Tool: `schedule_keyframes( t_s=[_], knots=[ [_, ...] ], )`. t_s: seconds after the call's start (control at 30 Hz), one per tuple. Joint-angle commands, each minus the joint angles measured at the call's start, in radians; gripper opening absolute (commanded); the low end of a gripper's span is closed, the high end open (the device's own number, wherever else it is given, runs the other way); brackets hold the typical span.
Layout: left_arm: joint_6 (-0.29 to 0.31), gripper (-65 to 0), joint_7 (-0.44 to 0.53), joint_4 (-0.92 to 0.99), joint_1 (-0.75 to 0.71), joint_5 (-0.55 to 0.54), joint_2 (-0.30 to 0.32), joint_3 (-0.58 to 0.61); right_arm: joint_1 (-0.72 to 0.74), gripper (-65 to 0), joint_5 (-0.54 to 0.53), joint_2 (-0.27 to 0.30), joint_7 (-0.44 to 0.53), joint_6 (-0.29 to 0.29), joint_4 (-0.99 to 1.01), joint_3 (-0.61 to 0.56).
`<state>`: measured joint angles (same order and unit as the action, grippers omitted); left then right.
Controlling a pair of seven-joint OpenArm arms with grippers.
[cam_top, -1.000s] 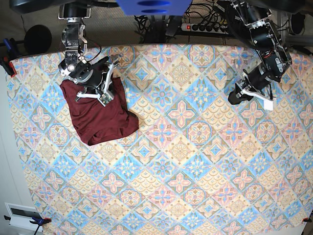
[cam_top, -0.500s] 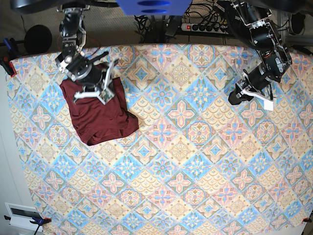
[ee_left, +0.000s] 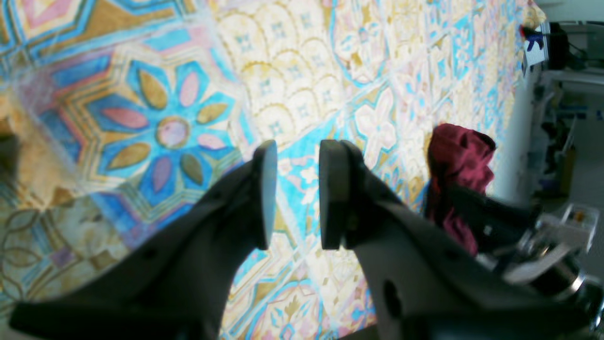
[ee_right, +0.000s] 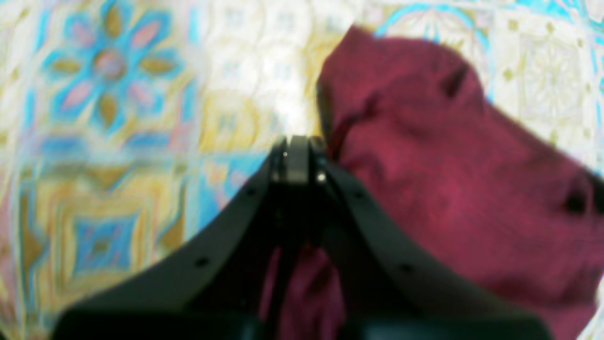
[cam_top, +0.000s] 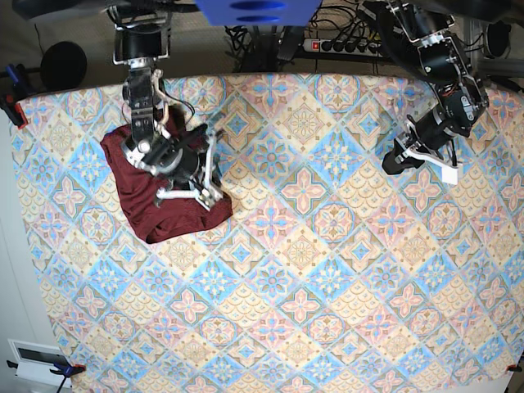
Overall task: Layout the t-shirt on the table in an organized manner, then fold the t-shirt properly
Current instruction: 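Press and flatten the bundle with the right gripper, then pull the bundle further toward the table corner with the right gripper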
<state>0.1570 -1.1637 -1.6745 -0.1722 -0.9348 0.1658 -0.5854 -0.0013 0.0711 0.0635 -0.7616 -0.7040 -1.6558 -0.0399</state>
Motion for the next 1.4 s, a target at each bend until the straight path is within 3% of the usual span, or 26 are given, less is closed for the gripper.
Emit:
schedule_keyframes(
  t_s=[0.0, 0.4, 0.63, 0.8, 0.9, 1.1, 1.37],
  knots=[
    [0.005, -50.8, 0.011, -0.019, 0.009, -0.02, 0.01, -0.003, 0.039, -65.0, -0.021, -0.003, 0.03, 0.006, -0.004, 0.002],
    [0.005, -50.8, 0.011, -0.019, 0.016, -0.02, 0.01, -0.003, 0.234, -65.0, -0.02, -0.015, 0.11, 0.006, 0.36, 0.01],
    [0.005, -50.8, 0.011, -0.019, 0.016, -0.02, 0.01, -0.003, 0.264, -65.0, -0.02, 0.023, 0.21, 0.006, 0.51, 0.053],
    [0.005, -50.8, 0.012, -0.019, 0.018, -0.02, 0.01, -0.003, 0.281, -65.0, -0.018, 0.035, 0.238, 0.006, 0.549, 0.17],
    [0.005, -50.8, 0.012, -0.019, 0.024, -0.02, 0.01, -0.003, 0.286, -65.0, -0.018, 0.086, 0.25, 0.006, 0.575, 0.211],
    [0.005, -50.8, 0.012, -0.019, 0.026, -0.02, 0.01, -0.003, 0.286, -65.0, -0.018, 0.134, 0.274, 0.006, 0.587, 0.251],
    [0.005, -50.8, 0.012, -0.019, 0.026, -0.02, 0.01, -0.003, 0.278, -65.0, -0.018, 0.132, 0.228, 0.006, 0.469, 0.246]
  ],
)
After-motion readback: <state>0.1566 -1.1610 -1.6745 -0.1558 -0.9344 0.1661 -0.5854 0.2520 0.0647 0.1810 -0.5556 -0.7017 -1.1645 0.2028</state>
